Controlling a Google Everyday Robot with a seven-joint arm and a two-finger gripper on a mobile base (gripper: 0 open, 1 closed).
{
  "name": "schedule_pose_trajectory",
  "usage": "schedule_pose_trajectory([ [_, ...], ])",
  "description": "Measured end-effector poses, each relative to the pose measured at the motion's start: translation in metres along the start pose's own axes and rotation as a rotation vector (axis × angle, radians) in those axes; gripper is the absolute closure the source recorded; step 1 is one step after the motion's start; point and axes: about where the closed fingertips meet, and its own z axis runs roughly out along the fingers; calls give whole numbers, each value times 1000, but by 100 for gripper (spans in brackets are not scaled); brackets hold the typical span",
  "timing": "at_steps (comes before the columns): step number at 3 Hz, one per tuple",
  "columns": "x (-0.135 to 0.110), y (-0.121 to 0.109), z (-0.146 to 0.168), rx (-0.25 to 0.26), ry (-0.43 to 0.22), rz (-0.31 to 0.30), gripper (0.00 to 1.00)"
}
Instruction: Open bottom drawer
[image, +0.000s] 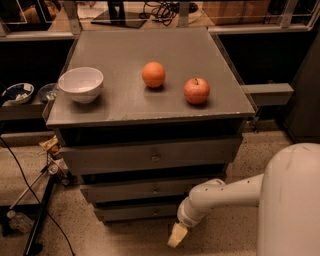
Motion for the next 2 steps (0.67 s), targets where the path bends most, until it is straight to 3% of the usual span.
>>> schedule_pose_trajectory([
  [2, 3, -5, 18, -34, -18, -7, 0],
])
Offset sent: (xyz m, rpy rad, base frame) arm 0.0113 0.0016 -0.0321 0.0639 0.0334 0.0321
